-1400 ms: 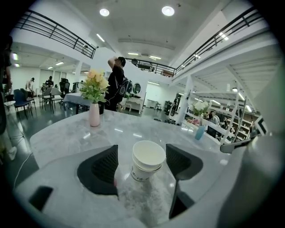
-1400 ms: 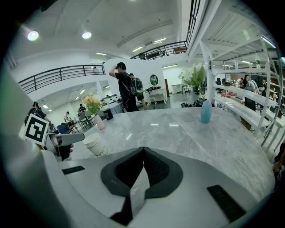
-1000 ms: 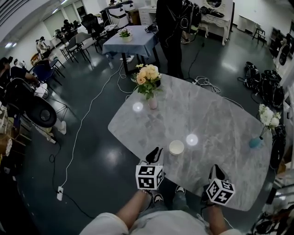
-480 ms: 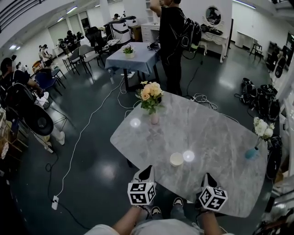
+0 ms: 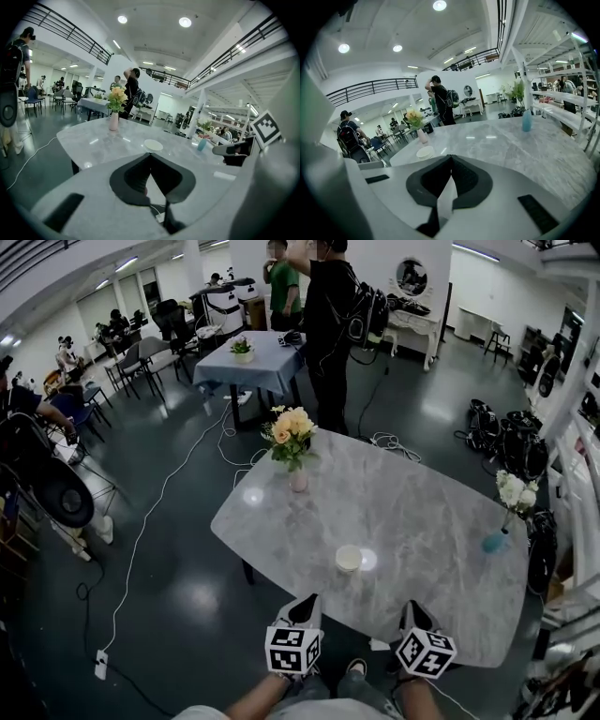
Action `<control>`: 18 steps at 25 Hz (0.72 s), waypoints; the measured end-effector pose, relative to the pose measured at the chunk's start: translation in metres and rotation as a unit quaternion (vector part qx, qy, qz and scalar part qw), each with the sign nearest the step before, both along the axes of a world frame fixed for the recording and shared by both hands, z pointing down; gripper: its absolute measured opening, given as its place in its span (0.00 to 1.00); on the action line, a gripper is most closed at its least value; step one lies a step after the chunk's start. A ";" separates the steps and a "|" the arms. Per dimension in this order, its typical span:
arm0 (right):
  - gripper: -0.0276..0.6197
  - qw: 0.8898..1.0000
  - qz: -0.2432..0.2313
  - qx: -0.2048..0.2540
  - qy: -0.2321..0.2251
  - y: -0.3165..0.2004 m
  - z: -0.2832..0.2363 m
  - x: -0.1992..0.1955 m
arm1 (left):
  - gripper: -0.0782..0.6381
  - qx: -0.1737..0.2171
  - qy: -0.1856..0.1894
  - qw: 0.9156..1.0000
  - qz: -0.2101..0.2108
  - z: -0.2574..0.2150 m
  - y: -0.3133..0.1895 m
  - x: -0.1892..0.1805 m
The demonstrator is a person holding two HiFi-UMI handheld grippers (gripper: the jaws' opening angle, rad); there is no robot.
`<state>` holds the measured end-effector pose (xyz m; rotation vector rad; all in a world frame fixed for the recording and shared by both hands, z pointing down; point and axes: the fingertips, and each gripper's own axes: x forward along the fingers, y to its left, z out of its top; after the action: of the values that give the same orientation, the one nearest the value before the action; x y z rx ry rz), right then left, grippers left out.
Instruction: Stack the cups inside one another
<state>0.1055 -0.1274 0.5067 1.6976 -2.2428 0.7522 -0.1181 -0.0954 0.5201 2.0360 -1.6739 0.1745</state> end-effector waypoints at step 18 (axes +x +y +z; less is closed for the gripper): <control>0.05 1.000 -0.008 0.025 -0.017 0.053 -0.025 0.092 | 0.12 0.008 -0.020 1.000 0.014 -0.027 0.051 0.097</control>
<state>0.1972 -0.0744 0.4816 1.7009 -2.3131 0.7315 -0.0208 -0.0440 0.4930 2.0807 -1.6765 0.2144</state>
